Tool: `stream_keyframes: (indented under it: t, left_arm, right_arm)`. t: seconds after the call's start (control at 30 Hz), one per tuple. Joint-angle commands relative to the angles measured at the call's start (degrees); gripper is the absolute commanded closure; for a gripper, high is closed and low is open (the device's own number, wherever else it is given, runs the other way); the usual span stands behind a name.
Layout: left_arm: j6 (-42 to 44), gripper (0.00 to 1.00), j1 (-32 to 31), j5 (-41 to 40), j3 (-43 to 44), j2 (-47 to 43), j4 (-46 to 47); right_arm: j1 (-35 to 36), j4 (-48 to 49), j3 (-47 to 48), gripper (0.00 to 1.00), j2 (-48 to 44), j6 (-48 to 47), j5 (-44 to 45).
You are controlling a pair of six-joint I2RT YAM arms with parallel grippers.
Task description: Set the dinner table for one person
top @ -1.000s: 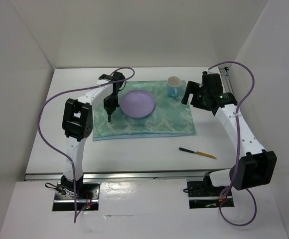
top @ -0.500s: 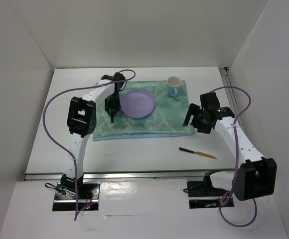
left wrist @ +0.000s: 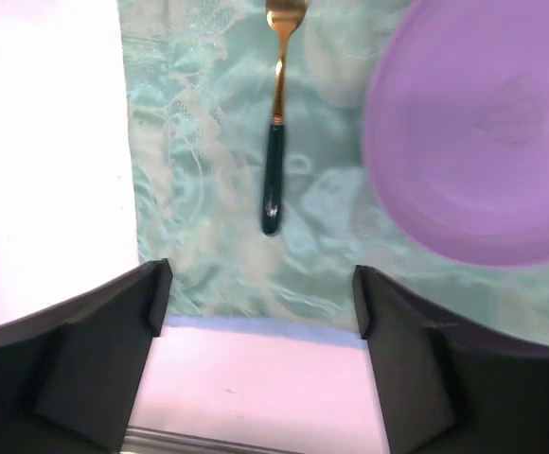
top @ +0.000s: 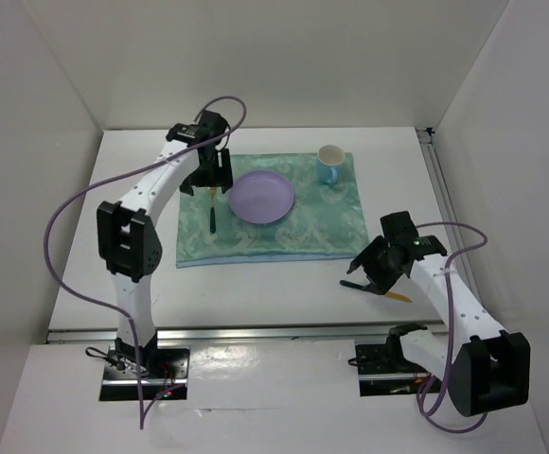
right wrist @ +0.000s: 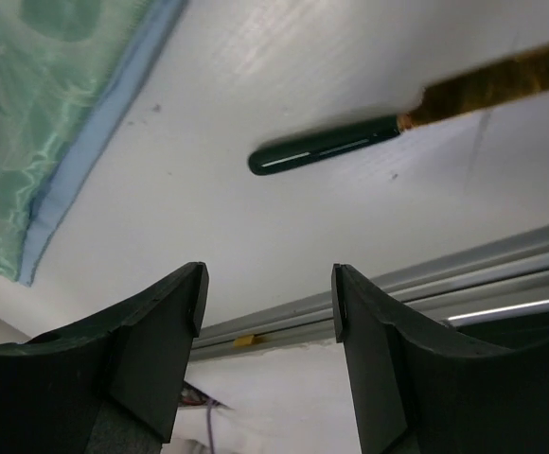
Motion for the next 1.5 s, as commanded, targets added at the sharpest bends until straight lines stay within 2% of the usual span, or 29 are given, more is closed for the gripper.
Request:
stream_keyframes:
  t: [0.0, 0.2, 0.27, 0.53, 0.83, 0.9, 0.93, 1.0, 1.1, 1.13, 1.23, 1.3, 1.37, 1.43, 1.47]
  left_arm:
    - [-3.0, 0.00, -3.0, -2.0, -1.8, -9.6, -2.7]
    - [-4.1, 0.00, -6.1, 3.7, -12.5, -23.2, 3.7]
    - [-4.6, 0.00, -6.6, 4.2, -13.2, -25.0, 4.4]
    - [-3.0, 0.00, -7.2, -0.4, -14.6, -26.3, 2.5]
    - [-2.0, 0.00, -7.2, 2.0, -15.7, -27.4, 4.3]
    - [-2.0, 0.00, -7.2, 2.0, -15.7, -27.4, 4.3]
    - [-2.0, 0.00, -7.2, 1.5, -15.7, -27.4, 4.3]
    - [-1.4, 0.00, -7.2, 1.5, -15.7, -26.9, 4.3]
    - [-1.4, 0.00, -7.2, 1.0, -15.7, -26.9, 3.7]
    - [-1.4, 0.00, -7.2, 1.0, -15.7, -26.9, 3.7]
    - [-1.4, 0.00, -7.2, 1.0, -15.7, -26.9, 3.7]
    - [-1.4, 0.00, -7.2, 1.0, -15.7, -26.9, 3.7]
    - [-0.8, 0.00, -7.2, 1.0, -15.7, -26.9, 3.7]
    - [-0.8, 0.00, -7.2, 1.0, -15.2, -26.4, 3.1]
    - [-0.8, 0.00, -7.2, 1.0, -14.6, -26.4, 3.0]
  right_arm:
    - [0.5, 0.2, -2.6, 0.33, -0.9, 11.8, -1.8]
    - [0.5, 2.2, -2.6, 0.31, 4.0, 20.1, 0.8]
    - [0.5, 3.3, -3.2, 0.31, 5.7, 21.6, 1.9]
    - [-0.1, 6.0, -6.5, 0.33, 8.9, 28.6, 4.6]
    - [-0.1, 8.8, -6.5, 0.33, 17.4, 33.0, 7.3]
    - [-0.1, 8.8, -6.5, 0.39, 19.1, 33.6, 8.4]
    - [-0.1, 8.8, -6.0, 0.46, 19.6, 34.2, 9.2]
    - [-0.1, 8.3, -6.0, 0.53, 21.3, 35.0, 9.8]
    - [-0.6, 7.6, -6.0, 0.71, 22.1, 35.0, 10.6]
    - [-0.6, 7.0, -6.0, 0.81, 22.1, 35.0, 11.2]
    - [-0.6, 3.9, -4.2, 0.95, 20.4, 35.0, 14.1]
    - [-0.6, 2.0, -2.8, 1.00, 18.9, 33.2, 16.6]
    - [-0.6, -2.7, 1.1, 1.00, 17.1, 31.7, 22.1]
    - [-0.6, -5.1, 5.7, 1.00, 16.3, 26.1, 24.8]
    - [-0.6, -2.9, 8.8, 1.00, 15.8, 18.1, 25.5]
